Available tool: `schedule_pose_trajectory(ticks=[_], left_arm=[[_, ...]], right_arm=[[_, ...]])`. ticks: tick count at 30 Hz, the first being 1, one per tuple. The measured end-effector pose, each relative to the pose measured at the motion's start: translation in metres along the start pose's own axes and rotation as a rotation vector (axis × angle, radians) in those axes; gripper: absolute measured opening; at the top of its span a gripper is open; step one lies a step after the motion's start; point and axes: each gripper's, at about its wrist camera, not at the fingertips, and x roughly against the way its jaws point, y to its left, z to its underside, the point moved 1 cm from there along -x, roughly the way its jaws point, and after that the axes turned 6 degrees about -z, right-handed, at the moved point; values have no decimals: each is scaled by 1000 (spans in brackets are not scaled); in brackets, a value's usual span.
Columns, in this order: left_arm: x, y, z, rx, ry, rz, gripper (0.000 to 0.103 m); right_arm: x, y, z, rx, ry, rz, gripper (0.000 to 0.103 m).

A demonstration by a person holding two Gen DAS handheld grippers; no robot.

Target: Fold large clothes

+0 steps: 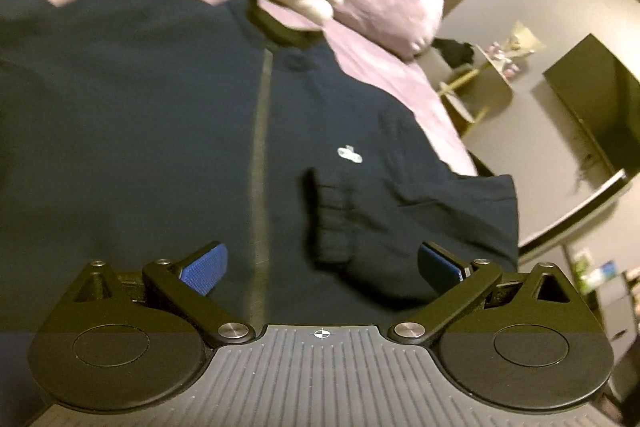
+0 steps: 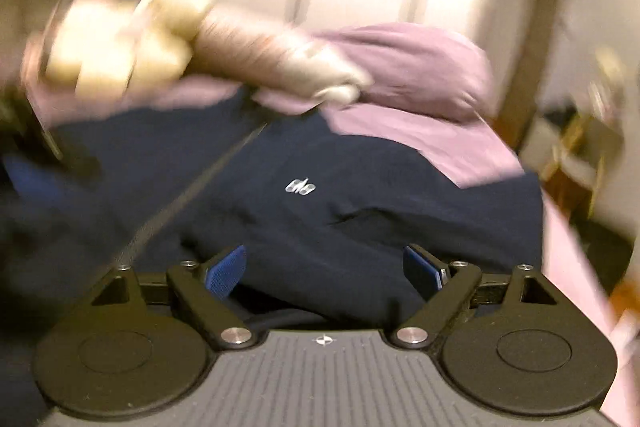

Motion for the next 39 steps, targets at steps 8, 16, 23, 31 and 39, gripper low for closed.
schedule_pose_trajectory(ticks=[8, 16, 23, 31, 39], left_arm=[[-81, 4, -12, 154, 176, 13, 54], [-85, 1, -26, 158, 174, 5, 10], [-6, 50, -70, 51, -48, -251, 9], [8, 108, -69, 118, -85, -292, 46], [13, 97, -94, 126, -158, -237, 10]], right_arm=[[29, -86, 60, -669, -8, -161, 45], [34, -86, 82, -722, -6, -180, 45], [36, -79, 47, -671, -57, -171, 46], [4, -68, 26, -669, -16, -216, 49], [-49, -86, 3, -830, -36, -208, 64]])
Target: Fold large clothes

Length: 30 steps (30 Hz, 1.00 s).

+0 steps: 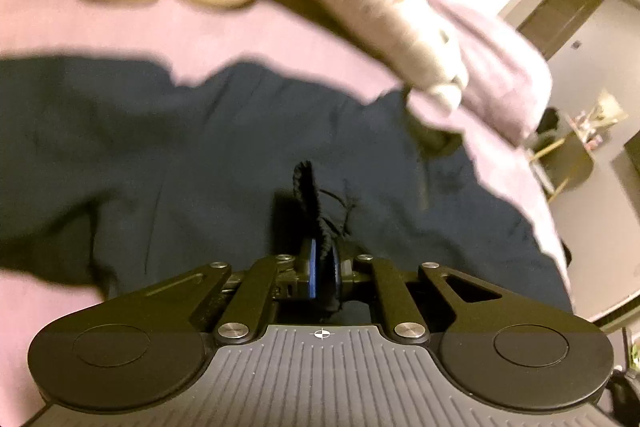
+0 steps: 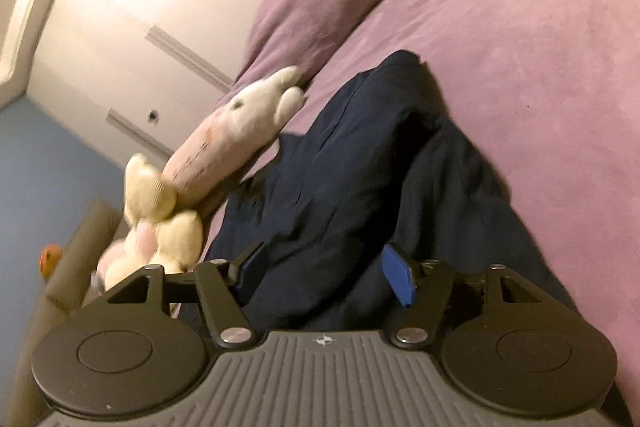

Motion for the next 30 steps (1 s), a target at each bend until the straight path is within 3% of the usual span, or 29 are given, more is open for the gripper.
schedule_pose_trajectory(ticks=[5, 7, 8, 9, 12, 15, 17, 20, 22, 25, 27, 30], left_arm=[[24, -21, -21, -74, -105, 24, 9], [26, -32, -21, -148, -145, 5, 9], [25, -37, -20, -183, -156, -2, 9], [21, -42, -18, -209, -156, -7, 9], [1, -53, -8, -280, -153, -65, 10], [-30, -47, 4, -280, -79, -127, 10], [-45, -40, 13, -285, -43, -170, 13], [-50, -38, 21, -345, -54, -201, 21], [-45, -38, 18, -356, -60, -215, 32], [-24, -33, 11, -353, -124, -240, 45], [-8, -29, 9, -349, -185, -253, 57], [2, -37, 12, -339, -241, -247, 60]], right_arm=[[-38, -30, -26, -209, -53, 72, 63], [-49, -33, -35, -219, -61, 112, 44], [-52, -29, -42, -178, -61, 144, 19], [-50, -23, -45, -117, -80, 165, 12], [-39, -8, -45, 54, -161, 210, 11], [-53, -13, -27, 227, -125, 318, 7], [-59, -14, -19, 313, -124, 339, 7], [-63, -6, -17, 391, -114, 374, 7], [-62, 0, -18, 422, -92, 381, 8], [-43, 16, -17, 428, -64, 353, 21], [-17, 21, -13, 430, -74, 329, 43], [5, 42, -8, 501, -186, 355, 43]])
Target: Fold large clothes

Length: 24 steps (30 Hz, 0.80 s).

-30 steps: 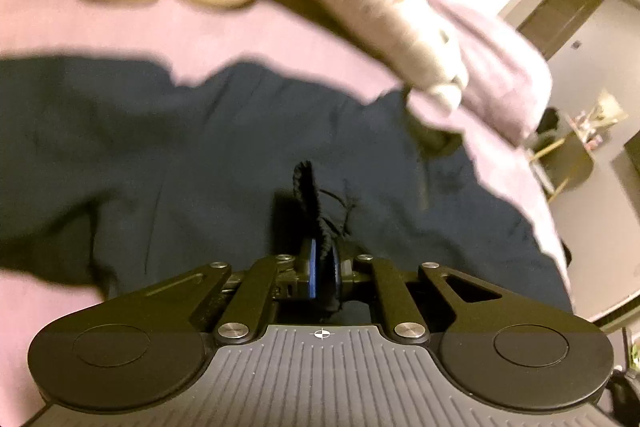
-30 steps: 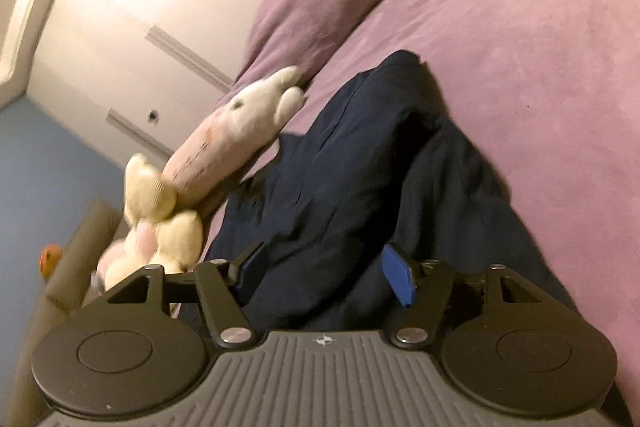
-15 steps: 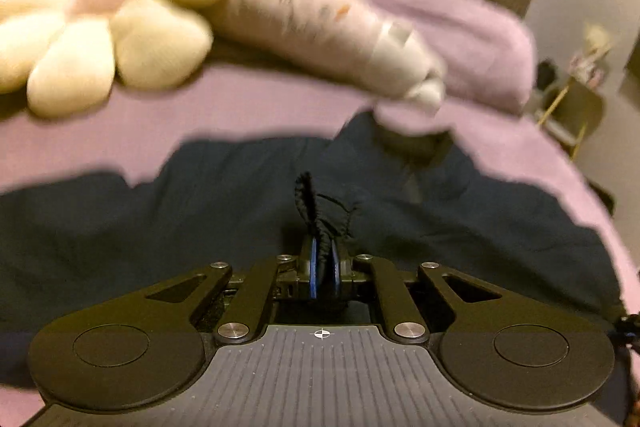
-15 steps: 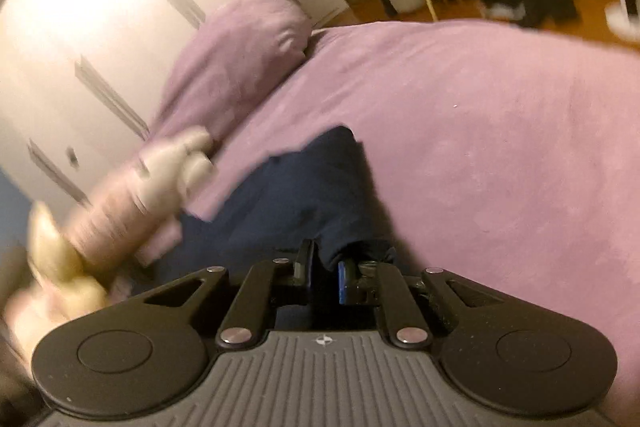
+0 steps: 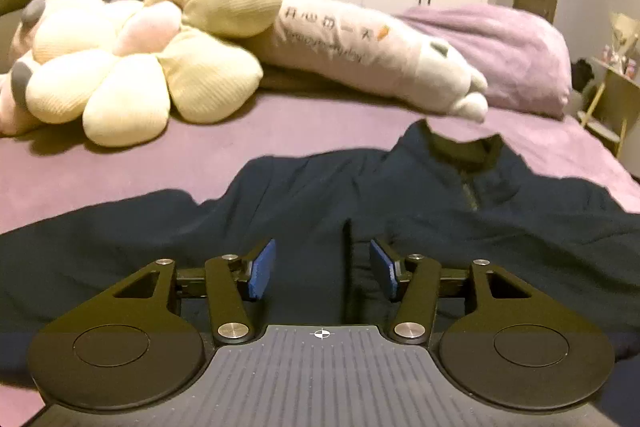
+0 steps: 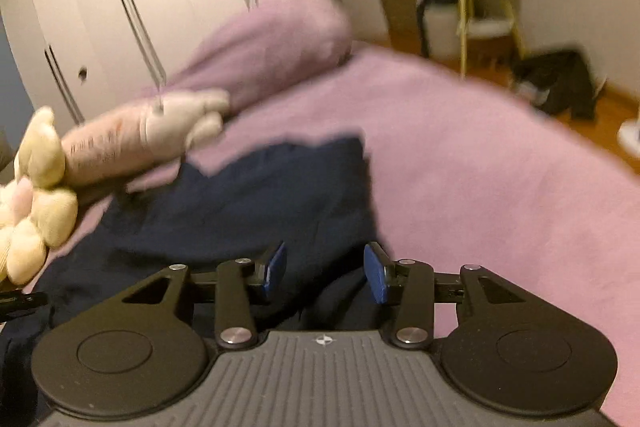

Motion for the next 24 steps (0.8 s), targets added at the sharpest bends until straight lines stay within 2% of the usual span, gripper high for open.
schedule_pose_trajectory(ticks=[1, 2, 5, 8, 10, 12, 15, 17, 18, 20, 24], left_arm=[[-1, -7, 1, 1, 1, 23, 70], [-4, -15, 2, -4, 7, 39, 75], [-14, -42, 11, -40, 19, 62, 78], [-29, -61, 28, -90, 36, 29, 84], [-36, -68, 38, -165, 20, -4, 93], [-40, -65, 44, -155, 22, -6, 98], [-45, -46, 42, -57, 54, 32, 101], [-45, -44, 45, -52, 52, 37, 102], [-44, -45, 45, -59, 47, 34, 102], [-44, -47, 46, -68, 40, 27, 102], [-49, -42, 49, -37, 47, 51, 103]], right_arm=[[0, 8, -4, 11, -24, 3, 42], [-8, 20, -7, 32, -17, -27, 42], [-56, 69, -6, 160, 81, -122, 29], [-104, 108, 6, 291, 142, -148, 19], [-129, 117, 17, 370, 162, -106, 17], [-145, 113, 26, 420, 182, -71, 12], [-150, 89, 25, 488, 120, 31, 12], [-147, 62, 12, 428, 92, 92, 11], [-144, 47, 8, 392, 87, 114, 2], [-136, 26, 6, 332, 78, 123, 1], [-130, 23, 13, 347, 60, 115, 1]])
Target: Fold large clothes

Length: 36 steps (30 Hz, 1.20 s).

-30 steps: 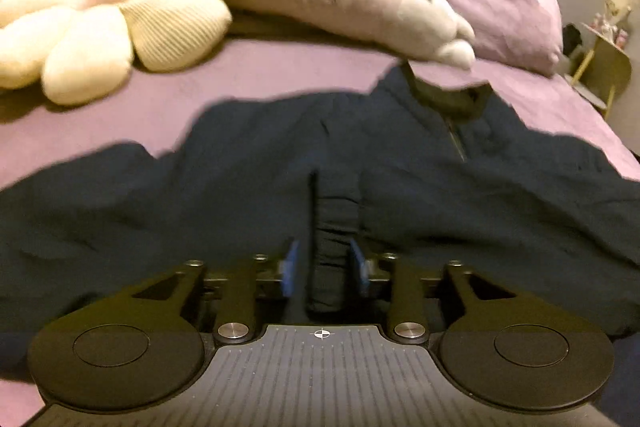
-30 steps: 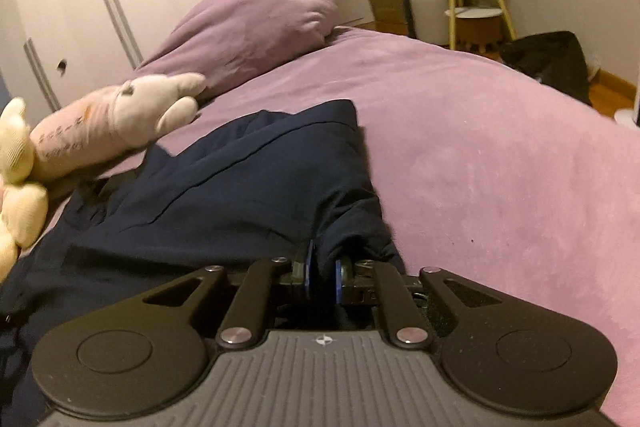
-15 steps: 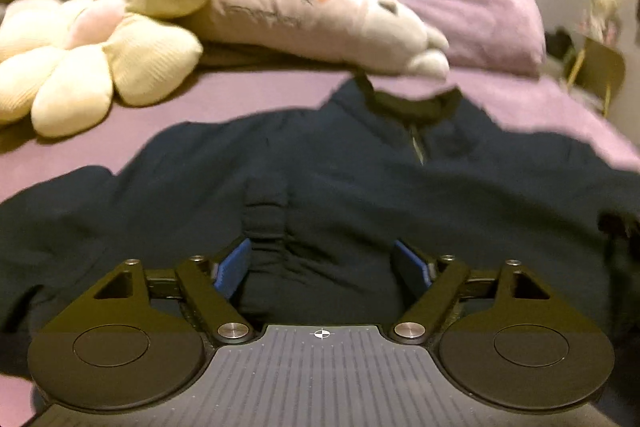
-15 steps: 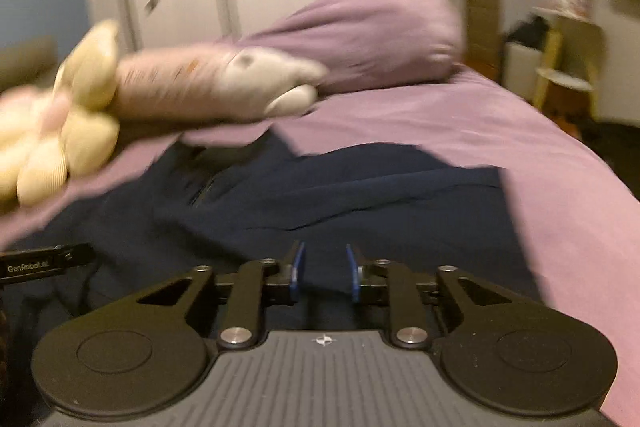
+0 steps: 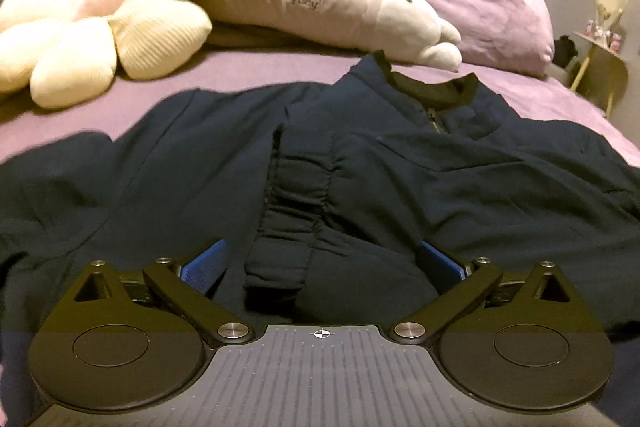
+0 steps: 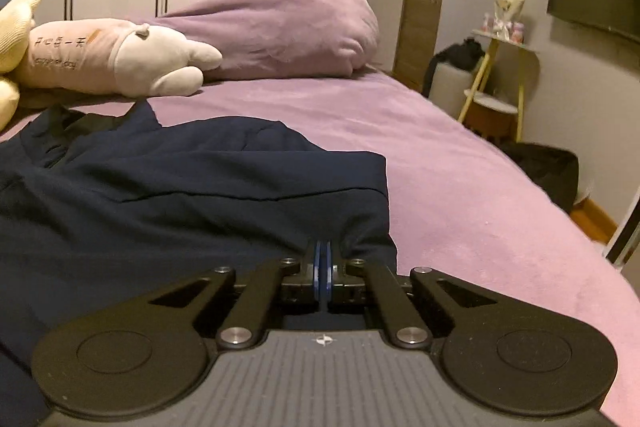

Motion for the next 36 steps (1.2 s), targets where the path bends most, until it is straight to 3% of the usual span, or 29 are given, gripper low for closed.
schedule_pose_trajectory(ticks=[2, 6, 10, 13, 15, 18, 22, 24, 26, 28, 32, 36], left_arm=[[2, -1, -2, -8, 2, -8, 103], [18, 1, 0, -6, -3, -31, 103], [17, 5, 5, 6, 9, -24, 103], [15, 2, 5, -15, 17, -26, 103], [14, 3, 6, -9, 17, -17, 103], [15, 9, 7, 20, 21, 9, 103], [27, 10, 4, -37, 54, 14, 103], [37, 16, 3, -47, 83, 31, 103], [54, 30, 3, -17, 111, 57, 103], [77, 52, 6, 34, 121, 77, 103], [130, 108, 24, 98, 77, 129, 103], [163, 178, 45, 204, 80, 56, 103]], right_arm=[[-11, -4, -1, -26, 30, -2, 1], [9, 13, -10, 33, 43, 39, 6], [53, 39, -6, 37, -34, -122, 10], [34, 49, 23, 141, 62, -121, 14], [33, 46, 23, 126, 50, -132, 14], [30, 53, 24, 176, 60, -107, 15], [29, 67, 21, 270, 90, -53, 15], [35, 77, 16, 321, 129, 22, 15], [46, 81, 8, 311, 151, 113, 24], [64, 81, 2, 242, 151, 148, 34], [108, 100, -3, 168, 111, 14, 36], [129, 140, 0, 133, 143, -197, 36]])
